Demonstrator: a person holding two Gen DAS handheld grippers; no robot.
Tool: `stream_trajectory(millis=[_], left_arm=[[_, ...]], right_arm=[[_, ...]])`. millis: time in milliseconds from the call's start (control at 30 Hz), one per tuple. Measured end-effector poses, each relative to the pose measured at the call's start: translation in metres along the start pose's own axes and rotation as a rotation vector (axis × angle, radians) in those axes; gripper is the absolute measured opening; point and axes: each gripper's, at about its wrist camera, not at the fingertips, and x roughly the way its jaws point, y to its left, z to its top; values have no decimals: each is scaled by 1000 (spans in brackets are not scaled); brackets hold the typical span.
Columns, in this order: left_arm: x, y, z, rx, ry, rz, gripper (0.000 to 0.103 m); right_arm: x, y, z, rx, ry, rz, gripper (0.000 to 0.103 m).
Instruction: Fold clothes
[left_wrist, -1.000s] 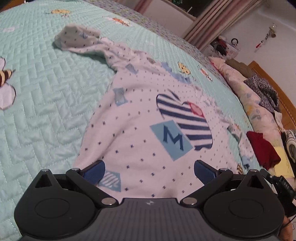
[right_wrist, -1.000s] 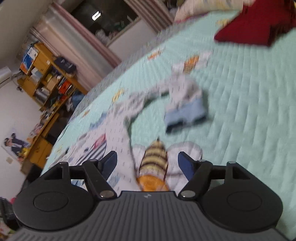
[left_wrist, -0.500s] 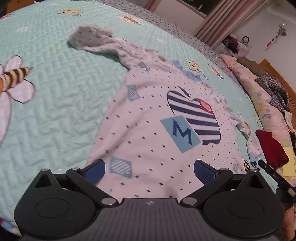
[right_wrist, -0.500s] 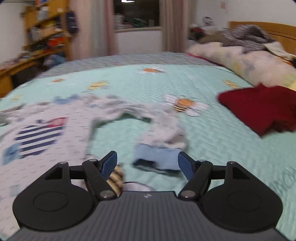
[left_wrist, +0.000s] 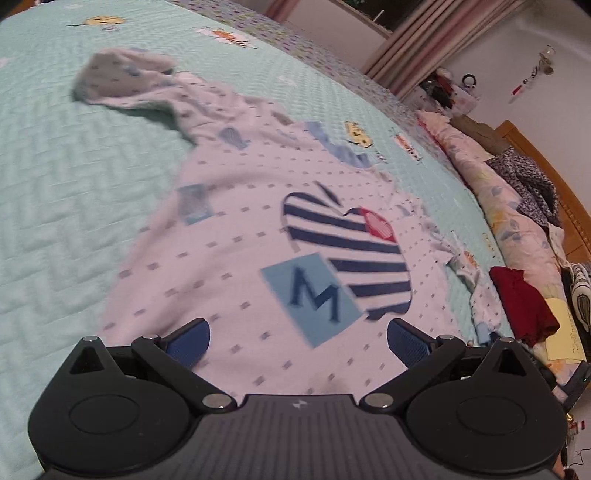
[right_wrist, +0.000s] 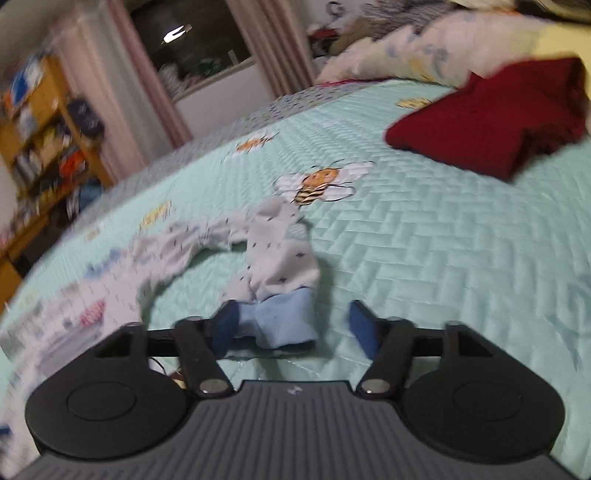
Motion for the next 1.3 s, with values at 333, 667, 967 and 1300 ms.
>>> stream_trajectory(millis=[333, 667, 967, 1300], left_arm=[[44, -5, 12, 44, -55, -182, 102], [51, 18, 9, 104, -75, -348, 102], [55, 15, 3, 173, -111, -338, 102], [56, 15, 1, 193, -121, -333, 102]], right_arm=[[-24, -43, 56, 483, -100, 227, 11], [-55, -44, 170, 409, -252, 72, 5], [-26, -61, 157, 342, -141, -110, 13], [-6, -99, 36, 688, -36, -71, 47]])
